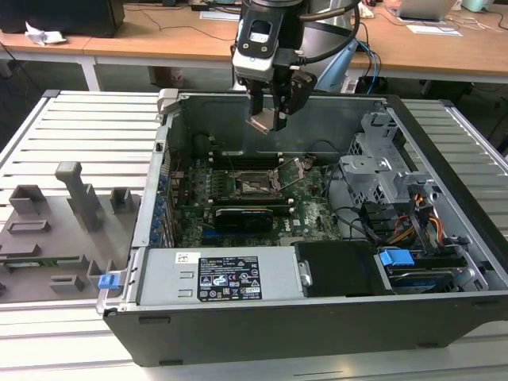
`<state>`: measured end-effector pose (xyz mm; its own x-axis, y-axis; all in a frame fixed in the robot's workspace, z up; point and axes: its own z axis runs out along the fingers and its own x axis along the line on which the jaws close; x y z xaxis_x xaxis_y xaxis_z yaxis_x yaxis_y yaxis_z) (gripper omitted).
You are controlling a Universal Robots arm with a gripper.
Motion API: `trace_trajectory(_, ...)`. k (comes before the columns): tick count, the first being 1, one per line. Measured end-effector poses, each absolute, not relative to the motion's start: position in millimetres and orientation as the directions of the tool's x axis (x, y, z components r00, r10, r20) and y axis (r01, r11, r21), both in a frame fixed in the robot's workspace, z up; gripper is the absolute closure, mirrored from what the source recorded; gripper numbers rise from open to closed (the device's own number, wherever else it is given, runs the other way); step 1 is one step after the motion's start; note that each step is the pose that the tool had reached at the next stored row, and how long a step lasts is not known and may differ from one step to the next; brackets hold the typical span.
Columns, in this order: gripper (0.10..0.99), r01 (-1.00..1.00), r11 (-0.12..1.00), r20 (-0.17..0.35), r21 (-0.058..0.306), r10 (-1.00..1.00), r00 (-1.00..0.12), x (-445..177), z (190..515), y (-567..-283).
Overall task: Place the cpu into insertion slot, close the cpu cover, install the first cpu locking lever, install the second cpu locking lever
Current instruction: 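Place the cpu into insertion slot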
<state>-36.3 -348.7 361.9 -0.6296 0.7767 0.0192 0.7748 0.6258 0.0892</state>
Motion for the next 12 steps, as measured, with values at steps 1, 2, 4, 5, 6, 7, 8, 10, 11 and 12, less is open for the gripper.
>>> trace_trajectory(1,0.557,0.778,0.622,0.019,0.089,0.78,-0.626,-36.3,361.9,-348.6)
trace_trajectory(2,0.557,0.78,0.619,0.019,0.089,0.782,-0.623,-36.3,362.0,-348.6)
trace_trajectory(4,0.557,0.784,0.615,0.019,0.089,0.786,-0.618,-36.3,361.9,-348.7)
trace_trajectory(5,0.557,0.785,0.613,0.019,0.089,0.787,-0.617,-36.3,362.0,-348.7)
trace_trajectory(6,0.557,0.788,0.609,0.019,0.089,0.79,-0.612,-36.3,361.9,-348.7)
trace_trajectory(7,0.557,0.791,0.605,0.019,0.089,0.793,-0.609,-36.3,362.0,-348.7)
trace_trajectory(8,0.557,0.793,0.603,0.019,0.089,0.795,-0.607,-36.3,361.9,-348.7)
trace_trajectory(10,0.557,0.797,0.598,0.019,0.089,0.799,-0.602,-36.3,362.0,-348.7)
trace_trajectory(11,0.557,0.798,0.596,0.019,0.089,0.8,-0.599,-36.3,362.0,-348.7)
trace_trajectory(12,0.557,0.801,0.592,0.019,0.089,0.803,-0.596,-36.3,362.0,-348.7)
